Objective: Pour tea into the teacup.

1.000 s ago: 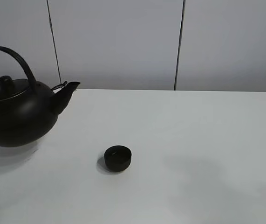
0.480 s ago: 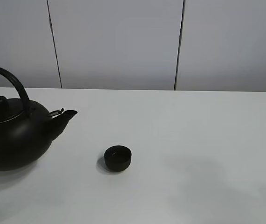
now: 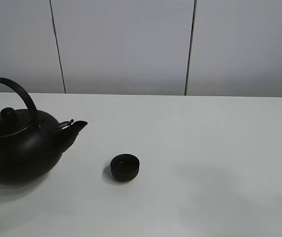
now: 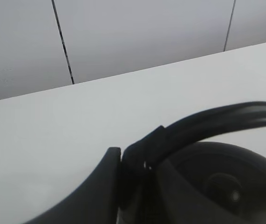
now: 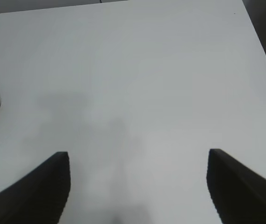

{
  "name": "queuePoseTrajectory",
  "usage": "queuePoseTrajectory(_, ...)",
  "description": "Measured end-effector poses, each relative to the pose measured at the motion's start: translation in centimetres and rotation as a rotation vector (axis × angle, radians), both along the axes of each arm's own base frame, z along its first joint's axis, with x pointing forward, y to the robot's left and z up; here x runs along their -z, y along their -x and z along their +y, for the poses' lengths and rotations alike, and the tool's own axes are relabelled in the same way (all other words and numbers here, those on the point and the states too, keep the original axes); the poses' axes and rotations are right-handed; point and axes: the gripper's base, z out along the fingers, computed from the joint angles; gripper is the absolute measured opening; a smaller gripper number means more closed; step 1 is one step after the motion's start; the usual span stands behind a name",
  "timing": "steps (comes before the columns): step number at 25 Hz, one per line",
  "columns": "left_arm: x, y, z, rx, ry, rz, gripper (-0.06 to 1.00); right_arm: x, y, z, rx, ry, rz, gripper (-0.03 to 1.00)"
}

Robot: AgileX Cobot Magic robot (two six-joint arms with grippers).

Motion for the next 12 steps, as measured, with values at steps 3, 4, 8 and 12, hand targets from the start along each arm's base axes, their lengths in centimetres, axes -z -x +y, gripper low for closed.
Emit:
queuePoseTrajectory(3,0.8,-0.2,-0.1,0.002,0.014,0.012,0.12,0.0,0.0,0.0,0.000,0.000,0.000,0.56)
queuePoseTrajectory(4,1.1,-0.3,-0.1,0.002,0.014,0.024,0.12,0.0,0.0,0.0,0.000,0.000,0.000,0.56)
queuePoseTrajectory(8,1.9,-0.3,-0.1,0.004,0.007,0.053,0.12,0.0,0.0,0.0,0.000,0.000,0.001,0.56)
queuePoseTrajectory(12,2.4,-0.4,-0.2,0.019,-0.002,0.055,0.12,0.0,0.0,0.0,0.000,0.000,0.000,0.56)
